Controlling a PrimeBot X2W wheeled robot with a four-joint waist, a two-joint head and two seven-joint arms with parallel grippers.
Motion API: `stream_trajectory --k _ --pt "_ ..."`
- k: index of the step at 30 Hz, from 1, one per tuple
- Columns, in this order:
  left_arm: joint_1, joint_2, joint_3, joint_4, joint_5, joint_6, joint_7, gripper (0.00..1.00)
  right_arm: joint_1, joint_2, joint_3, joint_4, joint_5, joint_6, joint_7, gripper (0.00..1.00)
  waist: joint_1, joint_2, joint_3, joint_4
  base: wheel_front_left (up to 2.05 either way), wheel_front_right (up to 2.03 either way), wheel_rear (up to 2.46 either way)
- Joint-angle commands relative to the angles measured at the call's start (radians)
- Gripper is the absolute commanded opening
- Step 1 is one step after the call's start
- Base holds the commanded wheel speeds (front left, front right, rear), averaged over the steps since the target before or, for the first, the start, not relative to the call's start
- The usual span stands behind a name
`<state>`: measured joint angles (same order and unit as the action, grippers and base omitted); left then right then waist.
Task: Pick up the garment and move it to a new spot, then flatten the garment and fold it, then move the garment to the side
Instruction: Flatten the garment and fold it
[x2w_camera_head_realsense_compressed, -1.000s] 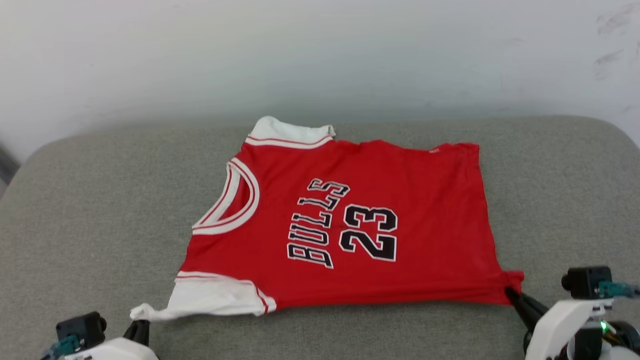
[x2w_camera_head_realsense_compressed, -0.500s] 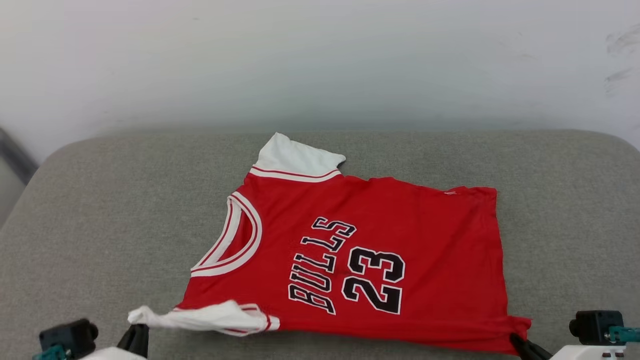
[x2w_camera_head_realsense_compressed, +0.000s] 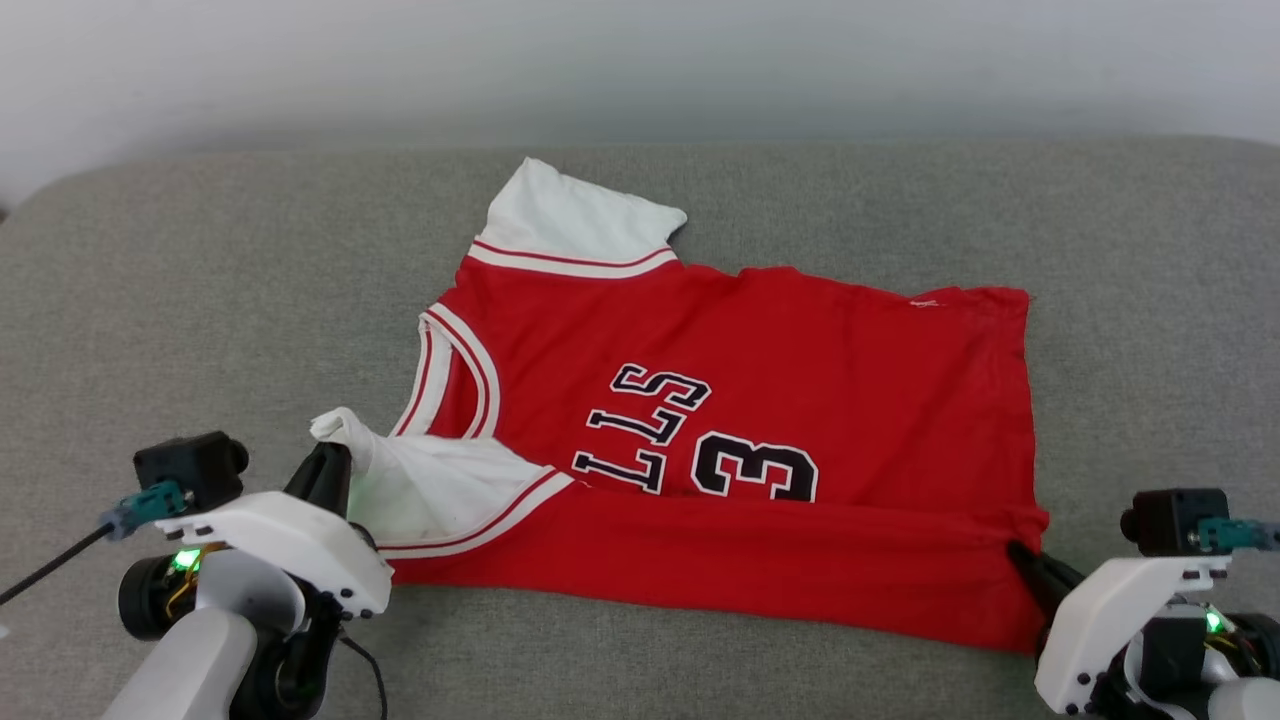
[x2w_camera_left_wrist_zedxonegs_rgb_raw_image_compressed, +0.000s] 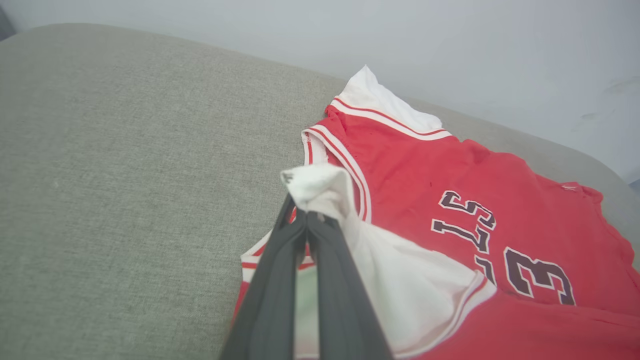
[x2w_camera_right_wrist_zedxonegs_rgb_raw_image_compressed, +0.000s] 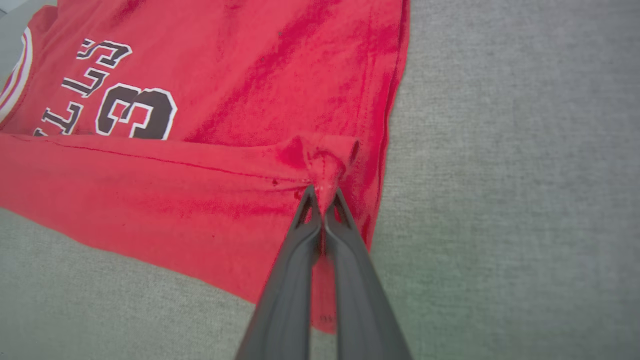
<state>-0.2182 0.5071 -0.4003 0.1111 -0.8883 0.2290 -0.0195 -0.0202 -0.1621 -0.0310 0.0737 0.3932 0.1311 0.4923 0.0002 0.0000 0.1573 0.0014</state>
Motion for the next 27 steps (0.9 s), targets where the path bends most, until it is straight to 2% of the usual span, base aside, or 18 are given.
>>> stream_trajectory --k 1,10,11,12,13,14,15,16,25,27 --pt "-0.031 -0.014 -0.009 0.032 0.004 -0.014 0.005 0.0 -0.034 -0.007 0.009 0.016 -0.009 -0.001 -0.005 0.0 -0.0002 0.0 0.048 -0.009 0.0 0.0 0.0" --pt "-0.162 -0.077 -0.035 0.237 -0.013 -0.102 -0.004 0.0 -0.119 -0.022 0.049 0.122 -0.019 -0.001 -0.058 0.0 -0.0002 0.0 0.113 -0.017 0.0 0.0 0.0" --pt "-0.17 -0.084 -0.038 0.257 -0.023 -0.116 0.004 0.0 -0.122 -0.021 0.05 0.136 -0.017 -0.001 -0.061 0.05 -0.0002 0.0 0.115 -0.017 0.0 0.0 0.0" --pt "-0.178 -0.091 -0.038 0.278 -0.034 -0.128 0.011 0.0 -0.123 -0.024 0.057 0.149 -0.019 -0.001 -0.063 0.39 -0.0002 0.0 0.117 -0.017 0.0 0.0 0.0" --pt "-0.183 -0.099 -0.035 0.298 -0.05 -0.141 0.018 0.25 -0.126 -0.028 0.065 0.16 -0.024 -0.001 -0.064 0.98 -0.0002 0.0 0.117 -0.018 0.0 0.0 0.0" --pt "-0.188 -0.106 -0.031 0.314 -0.064 -0.154 0.023 0.48 -0.128 -0.027 0.071 0.168 -0.017 -0.001 -0.067 1.0 -0.0002 0.0 0.117 -0.02 0.0 0.0 0.0" --pt "-0.194 -0.112 -0.024 0.33 -0.076 -0.165 0.019 0.87 -0.129 -0.028 0.076 0.175 -0.011 -0.001 -0.071 1.0 -0.0002 0.0 0.116 -0.022 0.0 0.0 0.0" --pt "-0.199 -0.114 -0.021 0.344 -0.084 -0.173 0.019 1.0 -0.129 -0.032 0.078 0.178 -0.01 -0.001 -0.079 1.0 -0.0002 0.0 0.115 -0.023 0.0 0.0 0.0" --pt "-0.196 -0.076 -0.002 0.405 -0.098 -0.193 0.021 1.0 -0.089 -0.053 0.07 0.114 -0.033 -0.001 -0.231 1.0 -0.0002 0.0 0.047 -0.027 0.0 0.0 0.0" --pt "-0.186 -0.058 -0.001 0.396 -0.099 -0.187 0.036 1.0 -0.073 -0.077 0.07 0.083 -0.097 -0.001 -0.288 1.0 -0.0002 0.0 0.026 -0.028 0.0 0.0 0.0"
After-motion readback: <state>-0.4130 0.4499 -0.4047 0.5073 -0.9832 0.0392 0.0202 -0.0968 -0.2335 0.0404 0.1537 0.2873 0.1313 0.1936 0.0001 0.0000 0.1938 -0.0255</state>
